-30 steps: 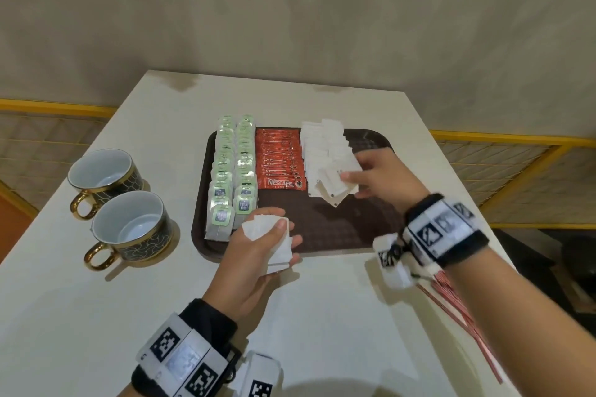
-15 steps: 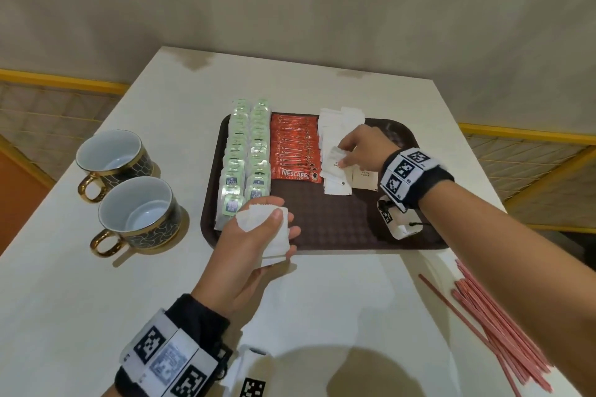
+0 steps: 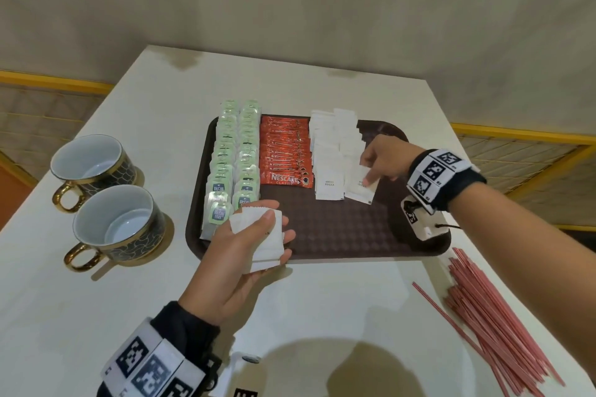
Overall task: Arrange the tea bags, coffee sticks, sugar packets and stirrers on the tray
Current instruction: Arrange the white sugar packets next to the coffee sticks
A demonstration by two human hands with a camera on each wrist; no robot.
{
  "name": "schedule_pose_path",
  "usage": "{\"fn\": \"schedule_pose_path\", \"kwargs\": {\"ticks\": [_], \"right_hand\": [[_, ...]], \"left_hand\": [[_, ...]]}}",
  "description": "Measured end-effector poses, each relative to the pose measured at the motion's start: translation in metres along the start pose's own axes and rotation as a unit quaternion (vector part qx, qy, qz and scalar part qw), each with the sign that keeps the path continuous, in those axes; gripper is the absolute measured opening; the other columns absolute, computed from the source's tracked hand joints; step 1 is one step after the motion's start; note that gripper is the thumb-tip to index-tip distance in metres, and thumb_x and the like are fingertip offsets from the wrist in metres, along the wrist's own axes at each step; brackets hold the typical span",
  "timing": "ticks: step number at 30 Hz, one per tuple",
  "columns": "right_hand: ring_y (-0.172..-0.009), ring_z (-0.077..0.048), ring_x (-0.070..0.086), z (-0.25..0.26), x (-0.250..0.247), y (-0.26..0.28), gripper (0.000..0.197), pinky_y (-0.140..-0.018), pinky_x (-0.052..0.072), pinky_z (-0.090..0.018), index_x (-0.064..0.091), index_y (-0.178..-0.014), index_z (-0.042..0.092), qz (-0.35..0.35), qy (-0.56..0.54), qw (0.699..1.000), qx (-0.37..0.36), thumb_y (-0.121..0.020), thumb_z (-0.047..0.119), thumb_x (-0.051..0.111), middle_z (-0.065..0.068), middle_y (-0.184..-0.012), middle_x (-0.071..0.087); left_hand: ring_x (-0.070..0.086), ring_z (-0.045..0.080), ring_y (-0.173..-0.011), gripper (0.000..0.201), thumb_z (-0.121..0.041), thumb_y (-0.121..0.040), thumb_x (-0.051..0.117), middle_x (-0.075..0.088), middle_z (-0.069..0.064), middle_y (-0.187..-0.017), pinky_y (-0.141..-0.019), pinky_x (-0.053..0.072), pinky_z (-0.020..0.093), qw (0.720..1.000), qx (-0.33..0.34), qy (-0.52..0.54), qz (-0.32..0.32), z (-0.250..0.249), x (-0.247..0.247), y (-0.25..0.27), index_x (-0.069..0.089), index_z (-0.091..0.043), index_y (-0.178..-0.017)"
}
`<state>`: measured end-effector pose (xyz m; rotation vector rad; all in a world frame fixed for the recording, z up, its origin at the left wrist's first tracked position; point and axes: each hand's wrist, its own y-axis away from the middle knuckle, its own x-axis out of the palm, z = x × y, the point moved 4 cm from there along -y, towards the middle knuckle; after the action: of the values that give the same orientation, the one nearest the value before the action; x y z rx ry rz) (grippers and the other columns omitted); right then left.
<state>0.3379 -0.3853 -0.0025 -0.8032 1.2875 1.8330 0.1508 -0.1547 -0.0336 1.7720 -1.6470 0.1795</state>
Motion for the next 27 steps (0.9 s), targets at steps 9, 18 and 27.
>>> {"fn": "schedule_pose_path", "kwargs": {"ticks": [9,18,27], "right_hand": [[-0.089,-0.021,0.054,0.006,0.004,-0.009,0.042,-0.073,0.044,-0.032,0.054,-0.098,0.016,-0.108,0.084,0.990,-0.018,-0.070,0.022,0.085,0.001,-0.095,0.053],[-0.094,-0.022,0.056,0.057,0.043,0.011,0.034,-0.077,0.047,-0.033,0.054,-0.109,0.016,-0.089,0.137,0.974,-0.154,-0.084,0.028,0.073,-0.003,-0.105,0.057],[-0.091,-0.024,0.056,0.062,0.047,0.007,0.025,-0.074,0.042,-0.027,0.055,-0.109,0.009,-0.067,0.146,0.978,-0.135,-0.088,0.013,0.068,-0.007,-0.104,0.060]], "left_hand": [[0.071,0.025,-0.094,0.017,-0.016,-0.094,0.057,0.073,0.008,-0.097,-0.062,0.060,0.033,1.000,-0.025,0.017,-0.005,0.003,0.003,-0.001,0.068,-0.018,-0.108],[0.072,0.025,-0.092,0.018,-0.014,-0.095,0.056,0.073,0.010,-0.096,-0.062,0.060,0.032,0.999,-0.030,0.027,-0.009,0.005,0.009,-0.002,0.066,-0.015,-0.109],[0.067,0.032,-0.102,0.033,-0.011,-0.097,0.045,0.069,0.019,-0.116,-0.080,0.059,0.044,0.991,-0.086,0.091,0.039,0.001,0.015,-0.001,0.059,-0.006,-0.126]]}}
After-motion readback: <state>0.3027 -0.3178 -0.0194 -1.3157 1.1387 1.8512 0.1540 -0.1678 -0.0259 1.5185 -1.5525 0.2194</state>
